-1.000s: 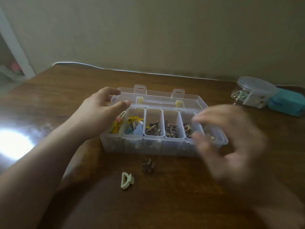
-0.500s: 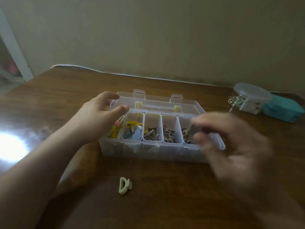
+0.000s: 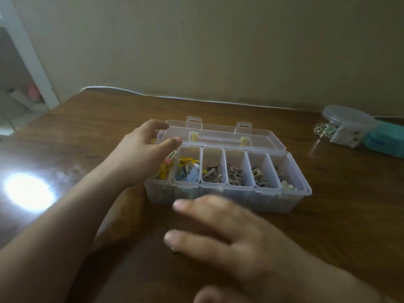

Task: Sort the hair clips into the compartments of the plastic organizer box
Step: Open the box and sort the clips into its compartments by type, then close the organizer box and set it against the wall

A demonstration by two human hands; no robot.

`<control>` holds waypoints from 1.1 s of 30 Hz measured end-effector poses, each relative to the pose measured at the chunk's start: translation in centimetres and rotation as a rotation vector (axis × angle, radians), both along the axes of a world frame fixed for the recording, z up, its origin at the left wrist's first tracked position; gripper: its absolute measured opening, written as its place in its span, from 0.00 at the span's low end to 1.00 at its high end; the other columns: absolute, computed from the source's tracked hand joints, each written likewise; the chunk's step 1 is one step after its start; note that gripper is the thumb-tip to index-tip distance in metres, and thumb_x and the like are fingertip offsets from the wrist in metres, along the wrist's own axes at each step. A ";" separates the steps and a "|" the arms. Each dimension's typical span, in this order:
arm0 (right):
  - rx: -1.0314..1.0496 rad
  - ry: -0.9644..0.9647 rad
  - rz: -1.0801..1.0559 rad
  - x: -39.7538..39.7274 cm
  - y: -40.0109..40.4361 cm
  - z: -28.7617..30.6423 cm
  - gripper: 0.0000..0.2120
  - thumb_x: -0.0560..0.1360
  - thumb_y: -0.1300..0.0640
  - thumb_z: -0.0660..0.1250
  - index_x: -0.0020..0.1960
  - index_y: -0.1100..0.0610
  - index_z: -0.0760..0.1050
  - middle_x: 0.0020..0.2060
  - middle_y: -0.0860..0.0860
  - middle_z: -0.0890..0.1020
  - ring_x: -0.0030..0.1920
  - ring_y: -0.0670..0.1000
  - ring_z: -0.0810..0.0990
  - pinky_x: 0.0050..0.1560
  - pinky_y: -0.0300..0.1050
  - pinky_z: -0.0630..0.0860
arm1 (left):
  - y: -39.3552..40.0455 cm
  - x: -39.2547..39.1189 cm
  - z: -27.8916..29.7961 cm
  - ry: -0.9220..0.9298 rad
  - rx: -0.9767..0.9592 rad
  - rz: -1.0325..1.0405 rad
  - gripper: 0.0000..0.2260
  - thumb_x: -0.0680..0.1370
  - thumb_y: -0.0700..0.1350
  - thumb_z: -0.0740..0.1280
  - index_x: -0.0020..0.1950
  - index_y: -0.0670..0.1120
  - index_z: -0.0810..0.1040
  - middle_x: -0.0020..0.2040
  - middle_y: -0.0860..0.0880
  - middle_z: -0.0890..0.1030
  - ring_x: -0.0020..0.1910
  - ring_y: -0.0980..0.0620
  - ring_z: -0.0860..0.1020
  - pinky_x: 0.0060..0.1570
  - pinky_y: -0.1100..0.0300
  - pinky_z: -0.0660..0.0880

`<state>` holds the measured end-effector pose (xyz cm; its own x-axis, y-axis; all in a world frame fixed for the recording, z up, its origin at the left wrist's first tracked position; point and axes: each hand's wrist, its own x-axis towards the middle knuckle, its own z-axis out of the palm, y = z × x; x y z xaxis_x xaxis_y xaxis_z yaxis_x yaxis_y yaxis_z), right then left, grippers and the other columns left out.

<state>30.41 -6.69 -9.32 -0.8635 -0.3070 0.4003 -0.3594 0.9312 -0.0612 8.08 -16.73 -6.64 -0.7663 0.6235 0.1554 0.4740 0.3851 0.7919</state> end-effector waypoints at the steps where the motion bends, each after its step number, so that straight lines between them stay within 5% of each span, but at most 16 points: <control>1: 0.091 -0.060 0.010 -0.1 -0.1 -0.8 0.24 0.81 0.41 0.54 0.74 0.45 0.63 0.76 0.51 0.62 0.73 0.54 0.65 0.65 0.52 0.73 | 0.0 0.0 0.0 0.000 0.002 0.000 0.23 0.77 0.59 0.67 0.70 0.55 0.72 0.68 0.50 0.75 0.56 0.49 0.79 0.48 0.55 0.76; 3: 0.137 -0.128 0.019 -0.2 0.1 -1.7 0.21 0.82 0.42 0.49 0.73 0.44 0.64 0.75 0.49 0.62 0.73 0.52 0.65 0.66 0.50 0.71 | 0.0 0.1 0.1 -0.001 0.003 0.000 0.23 0.77 0.59 0.66 0.71 0.55 0.71 0.68 0.50 0.75 0.52 0.53 0.80 0.48 0.54 0.77; 6: -0.058 -0.134 0.080 -0.2 0.4 -0.9 0.11 0.81 0.52 0.61 0.60 0.52 0.77 0.62 0.53 0.76 0.63 0.51 0.74 0.55 0.51 0.77 | 0.1 0.1 0.1 0.006 0.002 -0.010 0.24 0.77 0.59 0.65 0.72 0.55 0.70 0.69 0.50 0.74 0.46 0.62 0.77 0.42 0.59 0.75; 10: -0.266 0.157 -0.004 1.2 2.1 1.7 0.11 0.77 0.63 0.64 0.56 0.60 0.81 0.53 0.54 0.82 0.55 0.51 0.80 0.54 0.45 0.77 | 0.1 0.2 0.2 -0.022 0.025 -0.008 0.24 0.77 0.58 0.65 0.73 0.55 0.69 0.69 0.51 0.74 0.42 0.64 0.79 0.38 0.62 0.74; 14: -0.445 0.514 -0.408 2.4 6.1 3.5 0.10 0.76 0.58 0.67 0.56 0.58 0.78 0.50 0.49 0.82 0.50 0.45 0.81 0.49 0.39 0.78 | 0.1 0.2 0.1 -0.022 0.032 -0.010 0.24 0.78 0.58 0.65 0.73 0.54 0.68 0.69 0.51 0.74 0.41 0.64 0.78 0.37 0.63 0.74; 20: -0.416 0.263 -0.680 2.1 8.8 2.6 0.09 0.74 0.44 0.67 0.51 0.45 0.79 0.49 0.40 0.80 0.52 0.38 0.77 0.48 0.35 0.74 | 0.1 0.2 0.2 -0.062 0.047 -0.028 0.24 0.78 0.57 0.65 0.73 0.55 0.68 0.61 0.56 0.74 0.40 0.64 0.79 0.36 0.63 0.74; 25: -0.598 0.319 -0.665 2.2 10.2 3.1 0.19 0.74 0.36 0.58 0.56 0.46 0.78 0.52 0.36 0.79 0.55 0.35 0.76 0.51 0.31 0.74 | 0.2 0.1 0.0 -0.100 0.097 -0.024 0.22 0.78 0.57 0.65 0.71 0.55 0.70 0.59 0.57 0.74 0.43 0.65 0.77 0.39 0.62 0.73; 29: -0.928 0.031 -0.703 1.5 11.3 1.8 0.44 0.63 0.20 0.54 0.71 0.45 0.69 0.66 0.40 0.75 0.65 0.39 0.72 0.64 0.44 0.71 | 0.4 0.1 0.0 -0.168 0.162 -0.030 0.20 0.79 0.56 0.64 0.70 0.54 0.71 0.53 0.60 0.75 0.45 0.63 0.76 0.38 0.63 0.71; 33: -1.201 -0.063 -0.602 1.0 11.3 1.4 0.52 0.59 0.18 0.57 0.75 0.45 0.62 0.68 0.36 0.73 0.67 0.37 0.70 0.68 0.44 0.66 | 0.2 -0.3 0.3 -0.328 0.330 0.034 0.16 0.79 0.57 0.64 0.66 0.54 0.74 0.58 0.52 0.80 0.56 0.51 0.80 0.49 0.55 0.76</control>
